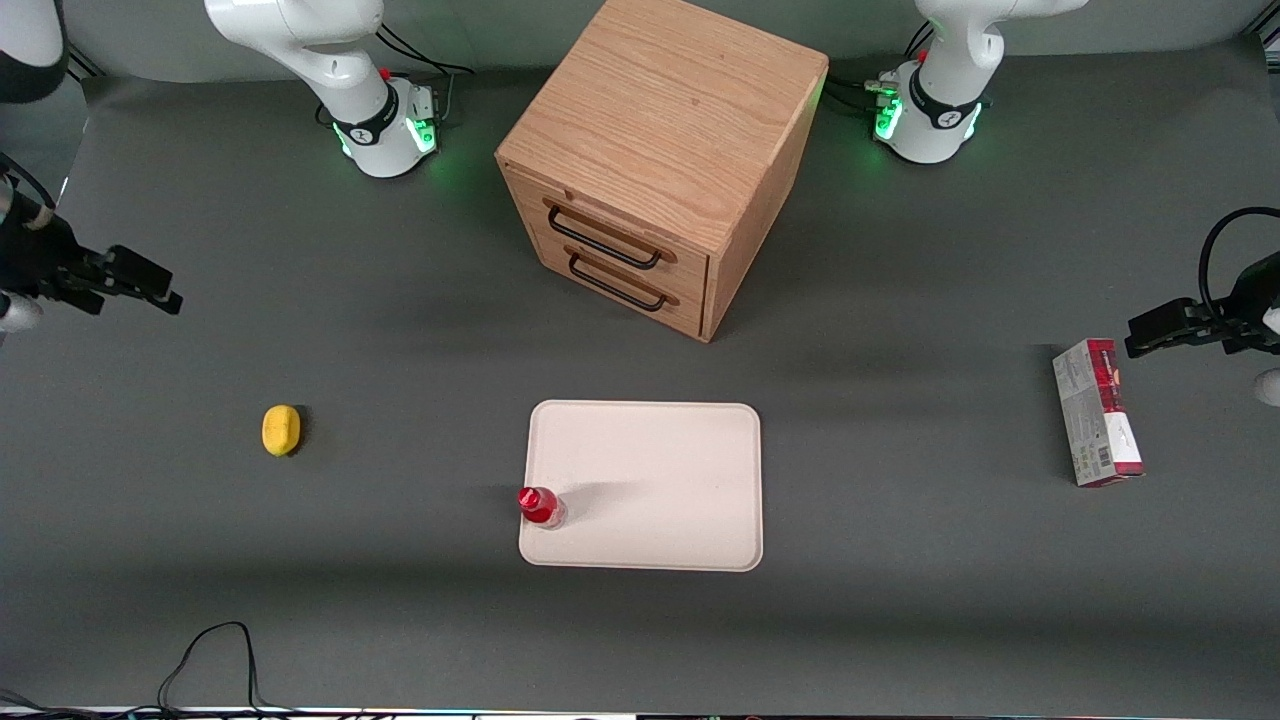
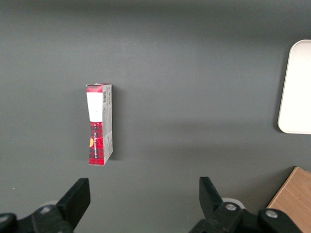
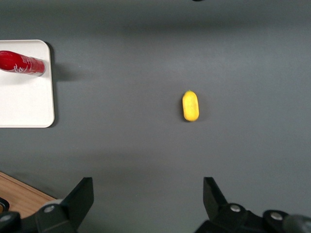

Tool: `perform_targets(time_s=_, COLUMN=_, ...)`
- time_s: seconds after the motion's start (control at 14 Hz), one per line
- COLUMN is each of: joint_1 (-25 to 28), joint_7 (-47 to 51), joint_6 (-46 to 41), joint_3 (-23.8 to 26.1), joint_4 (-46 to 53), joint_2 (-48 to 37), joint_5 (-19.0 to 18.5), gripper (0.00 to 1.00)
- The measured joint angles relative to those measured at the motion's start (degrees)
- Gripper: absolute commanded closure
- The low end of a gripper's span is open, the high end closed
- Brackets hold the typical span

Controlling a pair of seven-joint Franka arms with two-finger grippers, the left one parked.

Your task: Place coke bottle on tray

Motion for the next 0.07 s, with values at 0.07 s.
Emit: perform_targets(time_s=0.07, joint_1=0.01, joint_7=0.00, joint_6=0.03, joint_3=-0.07, joint_4=-0.78, joint_2=-0.60, joint_5=0.00, gripper=0.00)
